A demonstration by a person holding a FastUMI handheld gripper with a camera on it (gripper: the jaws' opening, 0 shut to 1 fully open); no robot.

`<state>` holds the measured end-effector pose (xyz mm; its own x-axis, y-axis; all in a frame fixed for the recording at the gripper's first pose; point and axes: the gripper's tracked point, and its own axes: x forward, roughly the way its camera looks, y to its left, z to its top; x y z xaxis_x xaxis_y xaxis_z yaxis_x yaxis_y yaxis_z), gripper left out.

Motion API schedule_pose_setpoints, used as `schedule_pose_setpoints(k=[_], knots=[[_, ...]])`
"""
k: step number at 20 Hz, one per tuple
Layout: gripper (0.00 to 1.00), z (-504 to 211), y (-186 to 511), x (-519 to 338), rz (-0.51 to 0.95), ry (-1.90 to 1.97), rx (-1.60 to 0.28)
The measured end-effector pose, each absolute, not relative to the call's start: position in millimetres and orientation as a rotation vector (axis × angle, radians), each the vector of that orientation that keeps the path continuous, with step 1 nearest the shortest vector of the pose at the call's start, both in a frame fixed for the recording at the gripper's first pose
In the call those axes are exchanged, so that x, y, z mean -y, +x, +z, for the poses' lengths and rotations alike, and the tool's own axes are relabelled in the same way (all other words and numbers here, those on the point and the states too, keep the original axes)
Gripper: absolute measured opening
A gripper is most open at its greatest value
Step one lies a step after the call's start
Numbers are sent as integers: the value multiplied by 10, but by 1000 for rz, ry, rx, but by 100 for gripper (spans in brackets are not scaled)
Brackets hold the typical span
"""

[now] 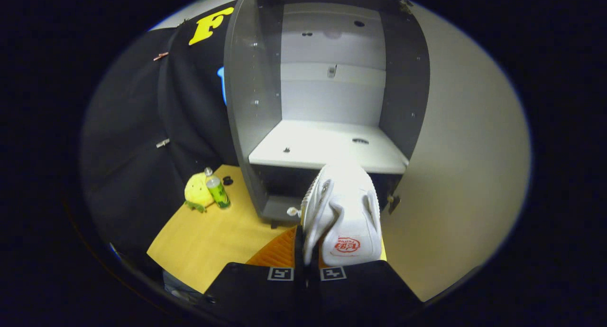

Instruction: Open the shoe cabinet door, grab the shoes and put them into the shoe cabinet, then close the shoe cabinet door.

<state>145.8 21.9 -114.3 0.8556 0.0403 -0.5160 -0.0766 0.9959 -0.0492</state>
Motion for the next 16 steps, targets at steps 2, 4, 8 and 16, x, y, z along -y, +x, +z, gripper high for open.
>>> schedule_pose_setpoints(k=[2,4,8,16], knots=[[5,-902,1747,-215,57,-70,-502],[5,-661,2089,-237,61,-73,-458],[5,-267,2856,-289,77,-51,-400],[5,-676,3827,-355,80,-71,-459]])
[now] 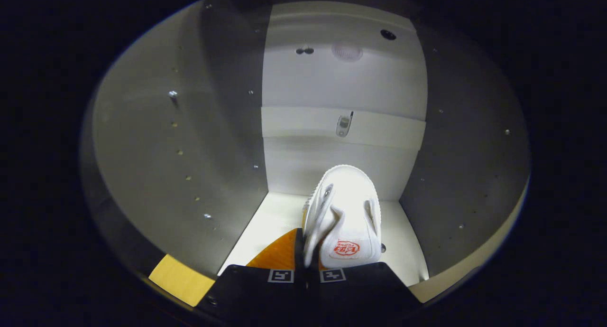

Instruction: Open the shoe cabinet door, grab the shoes and put them into the shoe cabinet, then close the shoe cabinet door.

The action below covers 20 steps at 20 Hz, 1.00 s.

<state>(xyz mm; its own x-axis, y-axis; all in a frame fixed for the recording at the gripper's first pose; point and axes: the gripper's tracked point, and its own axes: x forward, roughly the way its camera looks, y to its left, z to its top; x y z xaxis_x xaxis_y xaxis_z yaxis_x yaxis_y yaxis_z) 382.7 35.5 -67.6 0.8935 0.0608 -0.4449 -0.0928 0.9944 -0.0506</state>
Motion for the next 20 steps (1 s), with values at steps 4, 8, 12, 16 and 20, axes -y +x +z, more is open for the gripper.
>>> schedule_pose_setpoints(k=[4,8,12,16,20], knots=[[5,-989,4240,-330,62,-84,-502],[5,-1228,4419,-287,37,-86,-548],[7,-1240,4427,-228,7,-84,-559],[18,-1353,4285,-169,-14,-129,-604],[54,-1262,4144,-260,0,-157,-580]])
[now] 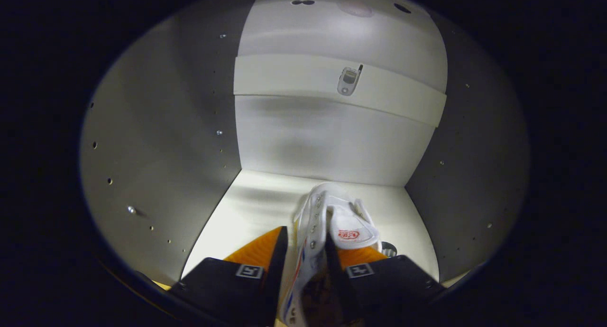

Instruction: Open the shoe cabinet door, grab the shoes and put them into the shoe cabinet, then close the shoe cabinet door.

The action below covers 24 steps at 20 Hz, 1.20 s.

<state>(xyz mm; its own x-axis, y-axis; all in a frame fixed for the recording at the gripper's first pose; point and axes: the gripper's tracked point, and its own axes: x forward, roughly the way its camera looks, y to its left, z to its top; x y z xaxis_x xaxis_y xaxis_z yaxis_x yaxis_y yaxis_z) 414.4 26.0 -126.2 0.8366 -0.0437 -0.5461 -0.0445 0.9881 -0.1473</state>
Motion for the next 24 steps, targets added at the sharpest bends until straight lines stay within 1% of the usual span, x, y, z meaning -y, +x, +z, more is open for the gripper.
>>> schedule_pose_setpoints(k=[1,2,3,4,5,7,10,15,24], knots=[[67,-1218,4084,-305,6,-149,-577],[73,-1162,4019,-327,5,-146,-574],[82,-1090,3963,-348,7,-142,-561],[86,-1005,3904,-360,7,-141,-542],[94,-944,3850,-345,1,-142,-530],[94,-872,3714,-332,-7,-129,-526],[98,-861,3544,-290,-17,-97,-529],[99,-825,3157,-281,-14,-33,-538],[99,-241,2227,-433,19,-6,-345]])
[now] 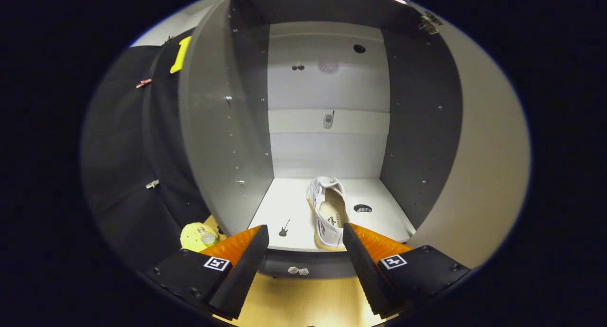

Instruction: Open the shoe cabinet door, grab the shoes and put them into the shoe cabinet, then close the shoe cabinet door.

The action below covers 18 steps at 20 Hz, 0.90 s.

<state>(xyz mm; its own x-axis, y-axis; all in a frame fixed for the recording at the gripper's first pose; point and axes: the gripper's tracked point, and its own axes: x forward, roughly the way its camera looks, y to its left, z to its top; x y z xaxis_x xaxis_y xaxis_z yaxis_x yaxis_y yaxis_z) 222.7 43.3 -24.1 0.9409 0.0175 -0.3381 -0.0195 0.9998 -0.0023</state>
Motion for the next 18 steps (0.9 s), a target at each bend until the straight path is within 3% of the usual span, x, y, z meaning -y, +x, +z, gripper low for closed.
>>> schedule_pose_setpoints(k=[5,10,18], knots=[[98,158,1505,-362,29,-42,-196],[98,190,644,-275,97,-13,-195],[98,175,-186,759,107,28,-172]])
